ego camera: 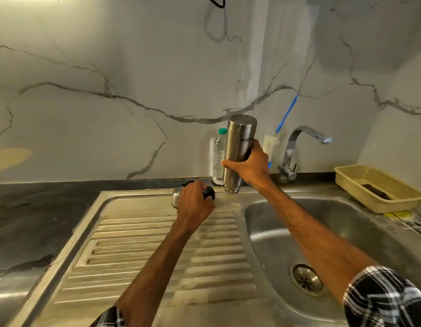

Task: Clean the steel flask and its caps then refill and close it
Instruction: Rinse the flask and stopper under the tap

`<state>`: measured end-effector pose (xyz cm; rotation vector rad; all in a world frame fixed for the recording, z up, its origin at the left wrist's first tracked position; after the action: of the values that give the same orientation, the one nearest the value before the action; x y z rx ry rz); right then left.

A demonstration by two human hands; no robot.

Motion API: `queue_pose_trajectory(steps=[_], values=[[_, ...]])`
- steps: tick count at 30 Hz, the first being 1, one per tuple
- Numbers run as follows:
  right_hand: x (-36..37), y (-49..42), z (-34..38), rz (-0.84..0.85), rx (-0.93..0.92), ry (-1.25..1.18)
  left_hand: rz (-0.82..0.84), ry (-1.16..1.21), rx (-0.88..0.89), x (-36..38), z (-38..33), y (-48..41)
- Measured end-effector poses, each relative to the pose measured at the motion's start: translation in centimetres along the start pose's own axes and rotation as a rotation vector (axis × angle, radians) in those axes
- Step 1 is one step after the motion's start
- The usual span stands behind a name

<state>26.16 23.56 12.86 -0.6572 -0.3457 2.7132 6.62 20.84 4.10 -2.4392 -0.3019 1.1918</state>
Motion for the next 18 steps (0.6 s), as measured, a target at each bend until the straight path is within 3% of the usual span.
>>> queue_pose_trajectory(steps=[18], values=[[4.9,-1.2,-5.1,0.055,0.078,0.057,0.068,-0.061,0.027,2.1,0.8,0.2]])
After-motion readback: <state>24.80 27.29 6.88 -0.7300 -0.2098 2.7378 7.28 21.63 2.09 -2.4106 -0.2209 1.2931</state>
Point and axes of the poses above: each hand's wrist, its own y-axis away from the middle knuckle, its own x-axis out of the palm, z = x × y, the point moved 10 cm from there along -y, towards the middle knuckle, and after that the axes turned 8 degrees about x, right-handed, at the moved point
